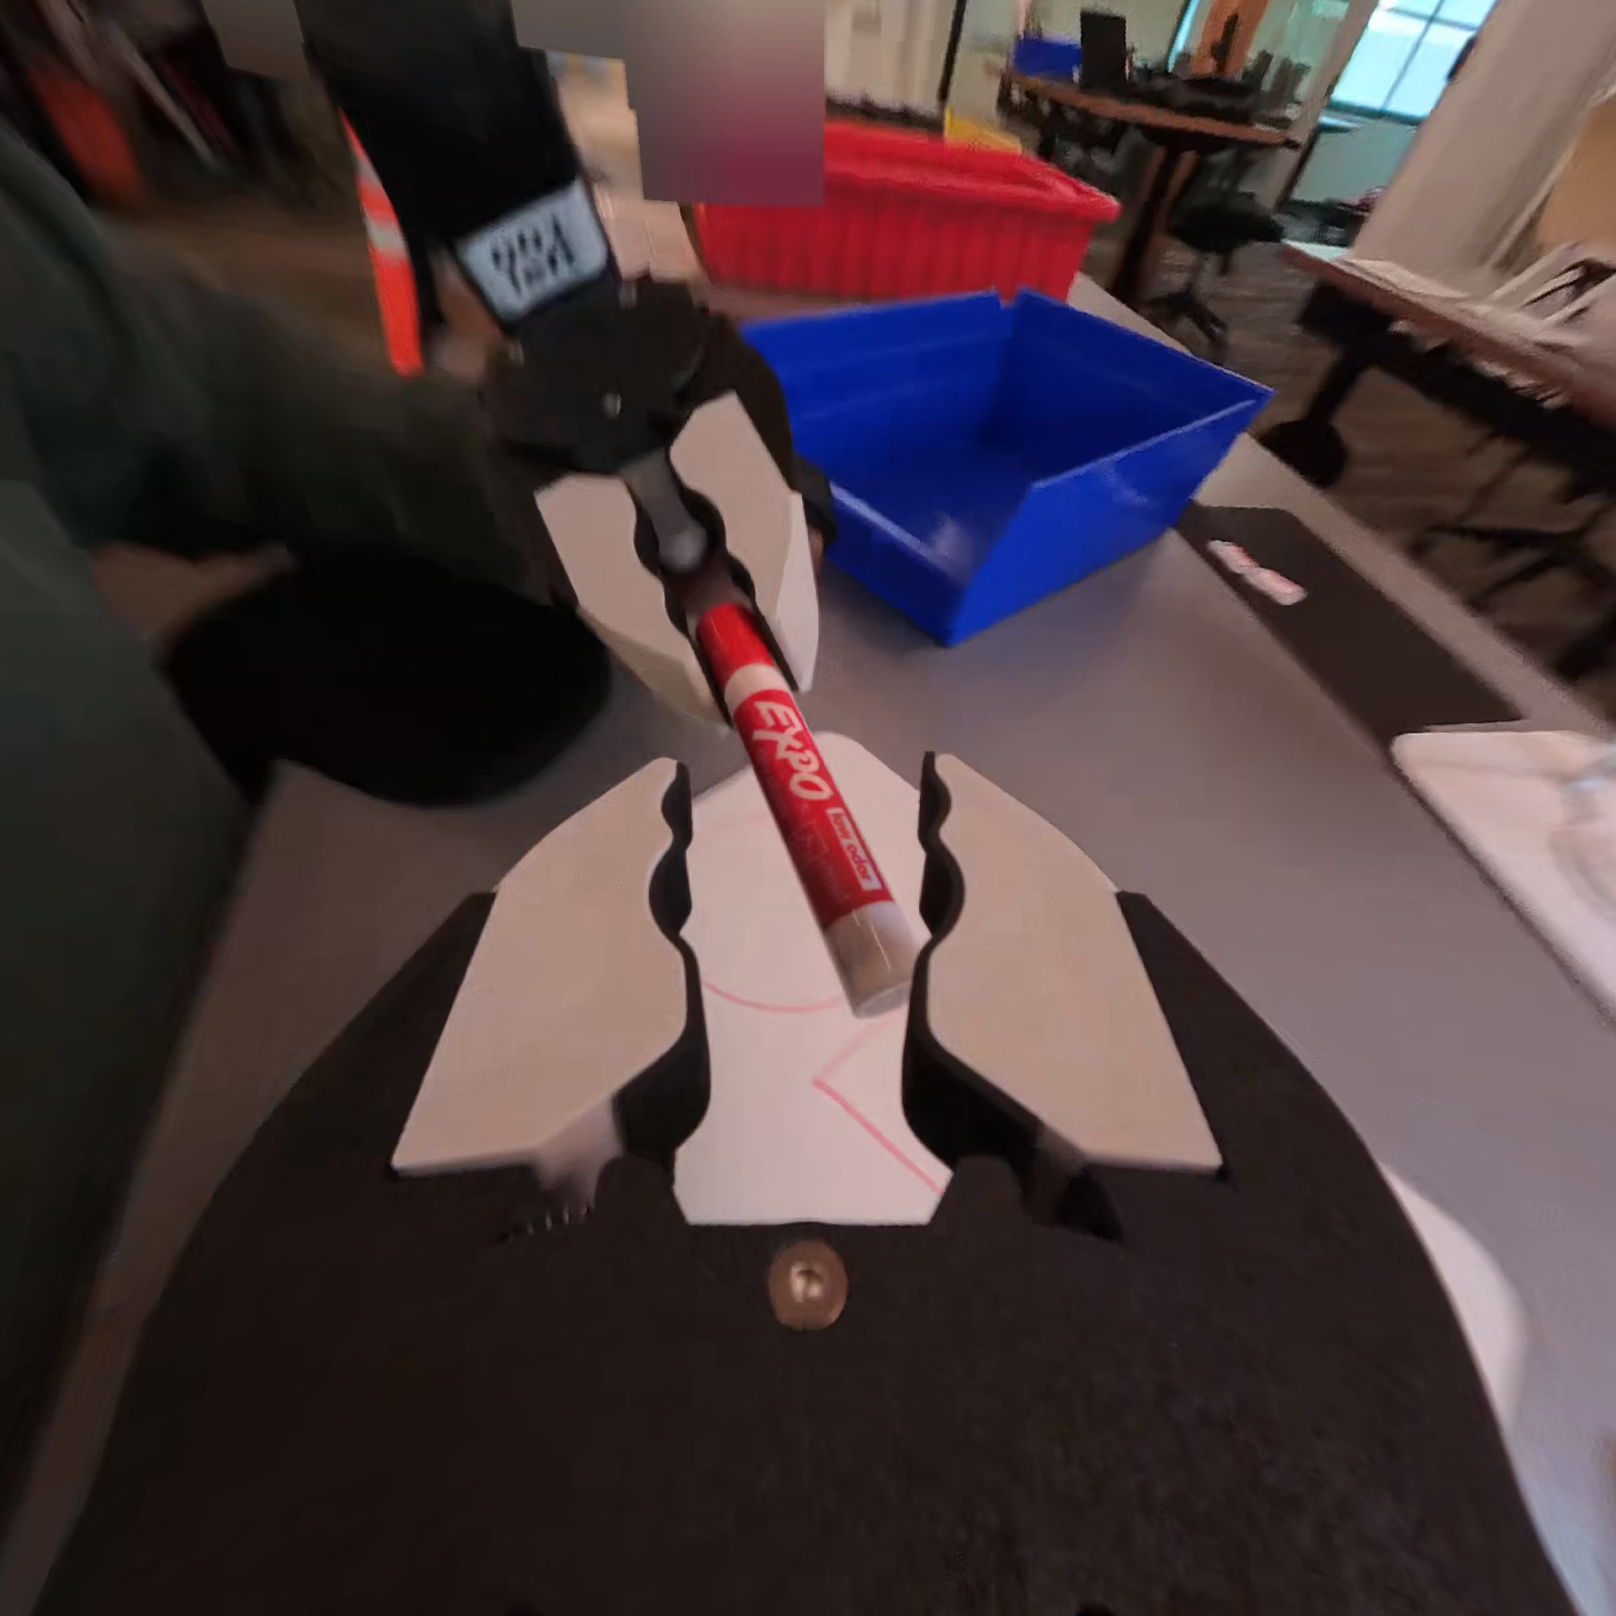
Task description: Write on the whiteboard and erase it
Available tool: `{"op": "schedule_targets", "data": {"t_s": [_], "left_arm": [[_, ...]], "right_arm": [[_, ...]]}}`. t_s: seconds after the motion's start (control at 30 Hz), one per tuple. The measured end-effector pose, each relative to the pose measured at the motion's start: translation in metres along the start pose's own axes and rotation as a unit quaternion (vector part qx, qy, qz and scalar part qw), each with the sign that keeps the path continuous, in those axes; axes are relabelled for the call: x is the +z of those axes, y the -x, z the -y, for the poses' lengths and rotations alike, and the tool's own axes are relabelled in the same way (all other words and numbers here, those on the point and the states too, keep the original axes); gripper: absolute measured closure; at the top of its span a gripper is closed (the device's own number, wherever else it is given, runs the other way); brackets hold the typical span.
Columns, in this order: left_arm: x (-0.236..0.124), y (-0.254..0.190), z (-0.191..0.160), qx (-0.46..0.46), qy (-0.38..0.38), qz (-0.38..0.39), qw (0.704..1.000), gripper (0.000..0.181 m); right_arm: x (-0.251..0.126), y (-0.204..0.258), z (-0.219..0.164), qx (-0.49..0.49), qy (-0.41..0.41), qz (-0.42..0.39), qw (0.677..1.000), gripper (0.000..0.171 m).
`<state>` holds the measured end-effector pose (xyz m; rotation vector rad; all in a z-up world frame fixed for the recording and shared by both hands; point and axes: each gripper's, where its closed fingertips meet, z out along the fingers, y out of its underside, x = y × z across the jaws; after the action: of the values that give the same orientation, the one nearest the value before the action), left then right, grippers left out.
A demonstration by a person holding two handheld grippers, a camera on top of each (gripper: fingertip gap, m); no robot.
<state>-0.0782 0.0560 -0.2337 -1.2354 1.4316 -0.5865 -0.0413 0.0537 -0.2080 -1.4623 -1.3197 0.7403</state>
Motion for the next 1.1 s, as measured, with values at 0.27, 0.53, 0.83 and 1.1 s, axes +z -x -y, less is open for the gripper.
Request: {"op": "schedule_targets", "data": {"t_s": [0.27,0.53,0.83,1.1], "left_arm": [[0.014,-0.023,-0.016,0.023,0.057,-0.031,0.998,0.161],[-0.008,0.028,-0.011,-0.091,-0.030,0.068,0.993,0.150],[-0.008,0.025,-0.026,-0.074,-0.012,0.082,0.994,0.162],[-0.004,0.025,-0.044,-0.101,0.005,0.069,0.992,0.165]], "right_arm": [[0.028,0.018,-0.045,-0.188,0.199,-0.015,0.962,0.154],[-0.036,-0.076,-0.014,-0.047,0.167,-0.127,0.977,0.155],[-0.257,-0.348,-0.112,0.322,0.200,-0.437,0.815,0.154],[-0.267,-0.359,-0.267,0.499,0.270,-0.453,0.687,0.154]]}}
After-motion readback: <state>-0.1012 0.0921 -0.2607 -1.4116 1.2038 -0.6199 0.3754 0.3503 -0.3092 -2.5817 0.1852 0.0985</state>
